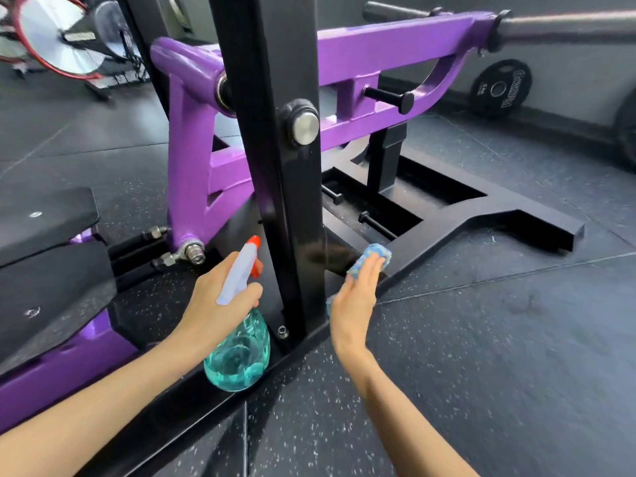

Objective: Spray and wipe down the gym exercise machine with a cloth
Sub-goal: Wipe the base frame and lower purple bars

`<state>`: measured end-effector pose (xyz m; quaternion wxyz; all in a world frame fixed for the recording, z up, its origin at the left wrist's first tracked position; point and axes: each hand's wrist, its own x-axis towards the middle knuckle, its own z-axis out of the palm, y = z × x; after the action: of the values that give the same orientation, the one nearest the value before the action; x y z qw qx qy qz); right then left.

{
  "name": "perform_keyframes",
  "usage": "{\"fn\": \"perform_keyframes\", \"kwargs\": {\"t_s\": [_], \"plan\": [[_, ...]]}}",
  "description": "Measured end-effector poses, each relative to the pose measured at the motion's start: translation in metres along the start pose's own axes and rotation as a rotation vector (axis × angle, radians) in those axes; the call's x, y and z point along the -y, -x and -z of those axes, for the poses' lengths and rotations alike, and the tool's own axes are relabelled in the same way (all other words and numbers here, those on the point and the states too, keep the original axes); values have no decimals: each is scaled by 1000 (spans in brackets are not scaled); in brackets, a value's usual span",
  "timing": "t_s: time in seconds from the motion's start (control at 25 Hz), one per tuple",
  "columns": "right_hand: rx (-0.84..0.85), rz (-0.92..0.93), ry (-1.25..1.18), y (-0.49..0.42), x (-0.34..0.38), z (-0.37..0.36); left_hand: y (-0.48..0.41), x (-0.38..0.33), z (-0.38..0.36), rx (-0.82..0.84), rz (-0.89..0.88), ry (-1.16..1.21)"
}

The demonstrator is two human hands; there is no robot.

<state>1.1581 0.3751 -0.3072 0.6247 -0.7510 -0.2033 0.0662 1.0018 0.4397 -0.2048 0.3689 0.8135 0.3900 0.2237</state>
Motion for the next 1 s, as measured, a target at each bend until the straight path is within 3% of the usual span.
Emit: {"fn": "perform_keyframes", "kwargs": {"t_s": [0.12,0.28,0.44,0.52,0.64,0.72,0.8,0.88,0.92,1.0], "plan": [[83,232,32,31,-10,1,-2,8,-14,-24,18,0],[-33,-123,-77,-36,-27,30,-4,3,-23,-68,2,-36],[372,410,-258,-58,41,16,-7,-5,-27,-108,100,64],[374,314,-162,-73,21,14,-7,-11,-26,-121,153,114],[372,-176,171,-106,-15,29,-8,-16,-25,-138,217,125],[425,-99,145,-101,-8,25,-8,-15,-26,-154,235,141],[391,220,-162,-73,24,15,-8,-13,-26,-157,241,156],[326,425,-282,-54,21,10,-10,-11,-24,-126,241,164],[284,399,-222,-59,4,12,-11,-11,-22,-105,244,171],[220,42,-107,-87,-36,17,-9,-12,-19,-74,260,152]]}}
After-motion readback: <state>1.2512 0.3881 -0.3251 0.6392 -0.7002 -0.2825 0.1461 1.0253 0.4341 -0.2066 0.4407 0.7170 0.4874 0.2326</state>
